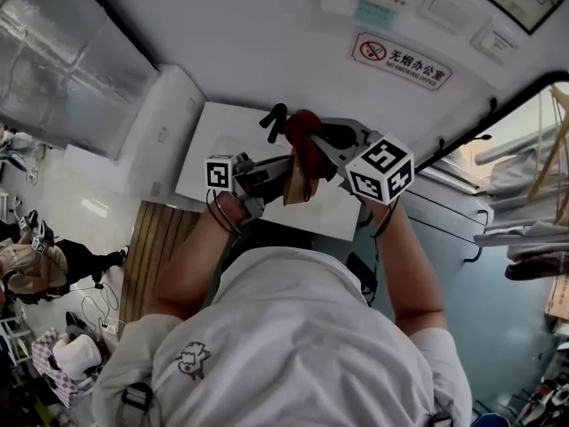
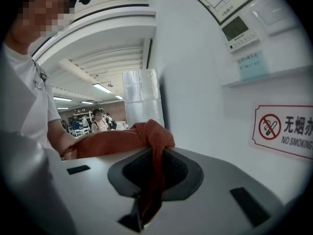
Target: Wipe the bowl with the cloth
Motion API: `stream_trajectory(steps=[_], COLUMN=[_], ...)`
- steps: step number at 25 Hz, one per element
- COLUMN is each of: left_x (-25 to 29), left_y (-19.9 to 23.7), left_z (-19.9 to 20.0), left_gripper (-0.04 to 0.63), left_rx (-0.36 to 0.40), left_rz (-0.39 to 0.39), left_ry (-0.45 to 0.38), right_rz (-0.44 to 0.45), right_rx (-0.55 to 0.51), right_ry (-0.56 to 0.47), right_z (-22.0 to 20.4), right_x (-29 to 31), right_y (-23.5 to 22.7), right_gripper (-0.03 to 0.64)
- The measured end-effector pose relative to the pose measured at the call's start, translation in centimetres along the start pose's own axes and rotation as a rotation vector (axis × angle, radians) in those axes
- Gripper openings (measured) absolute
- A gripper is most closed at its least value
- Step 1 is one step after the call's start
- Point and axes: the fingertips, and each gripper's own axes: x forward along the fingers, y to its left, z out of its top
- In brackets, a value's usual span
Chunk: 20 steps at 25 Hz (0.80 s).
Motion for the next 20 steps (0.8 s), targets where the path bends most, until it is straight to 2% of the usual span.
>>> stream_trajectory(steps=[3, 8, 11, 15, 20], left_x=[1.3, 2.6, 2.8, 2.7, 2.4], left_y=[-1.6, -2.7, -2.3, -1.5, -0.2], left_z=[0.4, 1.9, 2.6, 3.4, 5.1], left_gripper=[0.023, 0.023, 0.023, 0.023, 0.023], left_rx=[0.058, 0.082, 0.110, 0.106, 0.169], left_rz=[-0.045, -0.067, -0.045, -0.018, 0.094], left_ry=[0.039, 0.022, 0.016, -0.030, -0.106], right_rz=[0.070, 0.114, 0.119, 0.115, 0.150], right_rx=[0.114, 0.228, 0.283, 0.323, 0.365], right_ry=[-0.028, -0.040, -0.061, -0.066, -0.045], right_z=[-1.3, -3.6, -4.2, -5.3, -7.0], right_x=[0.1, 0.2, 0.2, 0.2, 0.6], right_y=[-0.2, -0.1, -0.4, -0.5, 0.5], right_gripper=[0.054, 0.054, 0.054, 0.054, 0.054])
